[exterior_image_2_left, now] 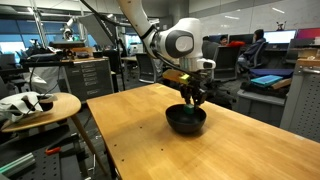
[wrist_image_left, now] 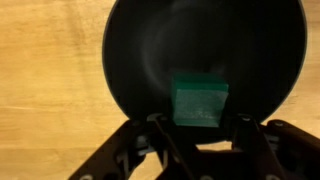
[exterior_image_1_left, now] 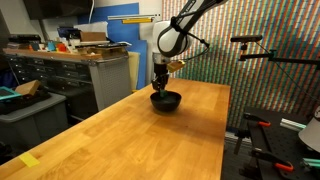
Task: Place the green wooden block inside the black bowl
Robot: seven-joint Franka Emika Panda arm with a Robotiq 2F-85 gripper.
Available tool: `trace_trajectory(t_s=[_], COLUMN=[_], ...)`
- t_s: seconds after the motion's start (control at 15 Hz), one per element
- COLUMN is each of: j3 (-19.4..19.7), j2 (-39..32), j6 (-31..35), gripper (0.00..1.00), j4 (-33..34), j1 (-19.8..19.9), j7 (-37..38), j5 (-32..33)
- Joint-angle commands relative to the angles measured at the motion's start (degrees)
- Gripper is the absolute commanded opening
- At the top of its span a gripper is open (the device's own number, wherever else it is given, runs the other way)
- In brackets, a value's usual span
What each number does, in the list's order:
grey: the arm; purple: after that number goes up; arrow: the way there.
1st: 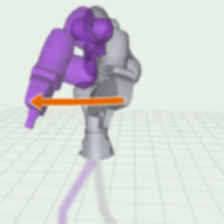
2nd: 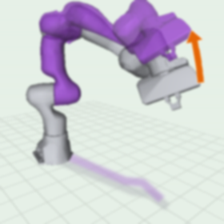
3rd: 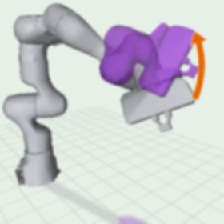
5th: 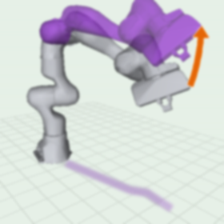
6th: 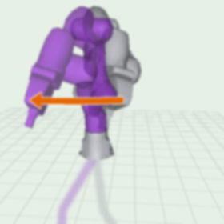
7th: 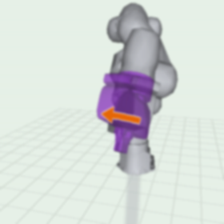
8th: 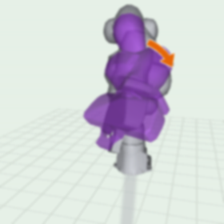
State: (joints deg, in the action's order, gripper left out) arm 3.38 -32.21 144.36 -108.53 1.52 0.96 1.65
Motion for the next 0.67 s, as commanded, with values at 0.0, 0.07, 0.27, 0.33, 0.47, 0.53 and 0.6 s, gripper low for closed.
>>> trace_trajectory(t_s=[0.0, 0.07, 0.27, 0.33, 0.47, 0.53, 0.6], j3=[1.0, 1.1, 1.1, 0.8, 0.7, 0.4, 0.1], j2=[2.2, 2.2, 2.8, 3.3, 4.6, 5.7, 6.8], j6=[1.6, 1.7, 2.2, 2.2, 2.0, 1.8, 1.5], gripper=[0.21, 0.21, 0.74, 0.75, 0.89, 0.96, 1.0], j4=[-4.2, -4.7, -6.3, -6.9, -7.9, -8.5, -8.9], j1=[-1.1, -1.1, -0.9, -0.6, -0.4, -0.1, 0.2], j7=[2.2, 2.3, 2.2, 2.0, 1.7, 1.3, 0.9], j5=[1.4, 1.6, 1.6, 1.0, 0.7, 0.4, 0.0])
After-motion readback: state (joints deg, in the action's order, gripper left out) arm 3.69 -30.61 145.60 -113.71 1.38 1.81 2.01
